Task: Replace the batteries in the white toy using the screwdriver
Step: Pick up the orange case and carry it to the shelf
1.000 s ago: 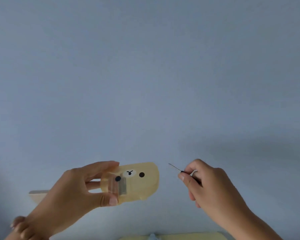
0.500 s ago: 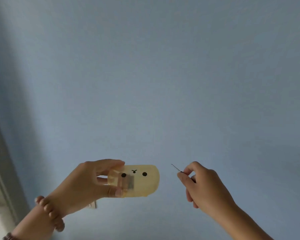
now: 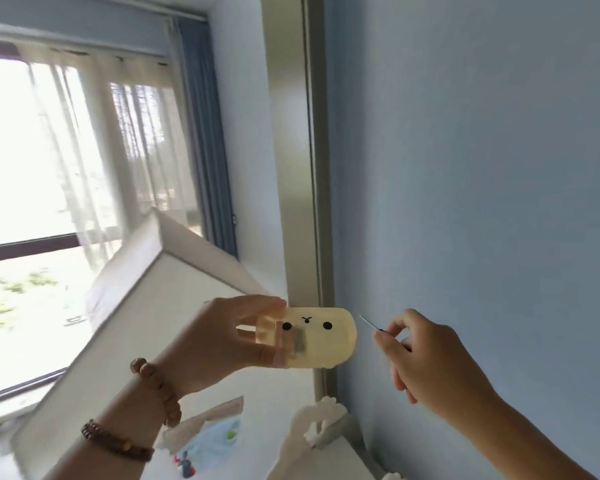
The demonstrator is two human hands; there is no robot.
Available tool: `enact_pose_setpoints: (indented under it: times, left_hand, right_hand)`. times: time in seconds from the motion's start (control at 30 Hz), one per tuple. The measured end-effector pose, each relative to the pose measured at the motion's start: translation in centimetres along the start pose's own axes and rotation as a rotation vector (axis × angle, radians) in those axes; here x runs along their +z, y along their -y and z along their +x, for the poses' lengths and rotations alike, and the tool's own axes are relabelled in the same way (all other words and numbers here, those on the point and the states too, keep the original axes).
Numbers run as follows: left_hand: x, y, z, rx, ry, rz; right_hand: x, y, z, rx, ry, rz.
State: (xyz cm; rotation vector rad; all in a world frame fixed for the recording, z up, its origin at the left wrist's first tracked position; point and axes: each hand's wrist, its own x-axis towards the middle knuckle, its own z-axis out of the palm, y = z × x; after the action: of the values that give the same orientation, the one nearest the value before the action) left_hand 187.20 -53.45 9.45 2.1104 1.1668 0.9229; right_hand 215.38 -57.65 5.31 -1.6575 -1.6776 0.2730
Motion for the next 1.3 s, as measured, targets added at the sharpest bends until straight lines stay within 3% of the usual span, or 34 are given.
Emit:
enact_pose_setpoints:
  times: [0.2, 0.43, 0.67, 0.97, 1.3]
  left_hand:
    - [-13.9, 2.3, -13.9, -0.178, -0.257, 0.135]
    - [-28.4, 5.2, -32.0, -0.341, -0.41, 0.307]
    - [-38.3, 9.9, -45.2, -0.52, -0.519, 0.326]
    - [-46.4, 17.2, -49.7, -0.523, -0.574, 0.323]
    - [-54.1, 26.7, -46.5, -0.511, -0.567, 0.398]
  right_hand:
    - [9.4, 15.2, -1.2, -0.227, 0.165, 0.157]
    - [21.7, 34.3, -9.2, -0.459, 0.322, 0.269]
    - [31.0, 46.4, -14.5, -0.521, 0.408, 0.354]
    - [39.1, 54.3, -13.7, -0.52, 0.443, 0.366]
    - [49.8, 60.2, -6.9, -0.552, 0.444, 0.393]
